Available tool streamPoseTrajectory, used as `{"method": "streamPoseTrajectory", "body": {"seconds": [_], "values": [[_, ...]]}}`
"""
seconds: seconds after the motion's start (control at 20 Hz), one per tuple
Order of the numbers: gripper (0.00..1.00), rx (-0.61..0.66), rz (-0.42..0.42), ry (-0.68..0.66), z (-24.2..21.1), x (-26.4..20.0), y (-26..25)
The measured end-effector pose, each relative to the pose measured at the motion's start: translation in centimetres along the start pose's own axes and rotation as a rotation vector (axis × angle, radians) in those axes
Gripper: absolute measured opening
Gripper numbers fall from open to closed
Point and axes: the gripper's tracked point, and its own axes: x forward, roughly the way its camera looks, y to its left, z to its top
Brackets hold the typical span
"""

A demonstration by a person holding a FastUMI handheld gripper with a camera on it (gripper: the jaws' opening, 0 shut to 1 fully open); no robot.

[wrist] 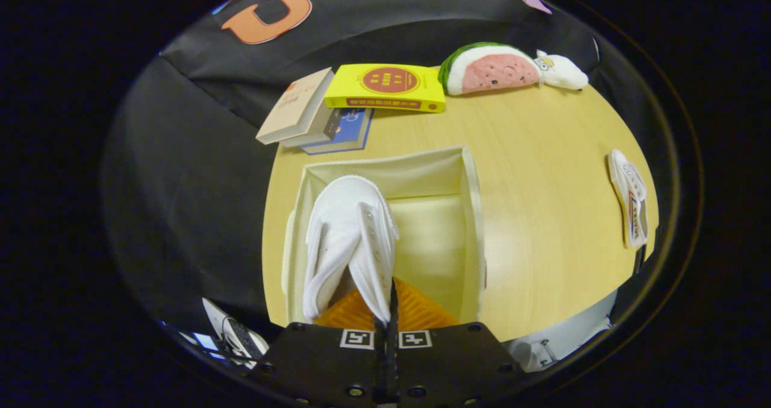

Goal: Open the storage box then place both shoes into the box .Put the left shoe in first, then the right shoe, with the right side of both shoes facing outward in a uniform manner.

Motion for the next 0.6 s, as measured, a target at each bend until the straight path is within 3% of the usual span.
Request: {"method": "streamPoseTrajectory", "body": {"seconds": [0.6], "values": [[0.0,0.178,-0.114,0.018,-0.3,6.5,1.0]]}}
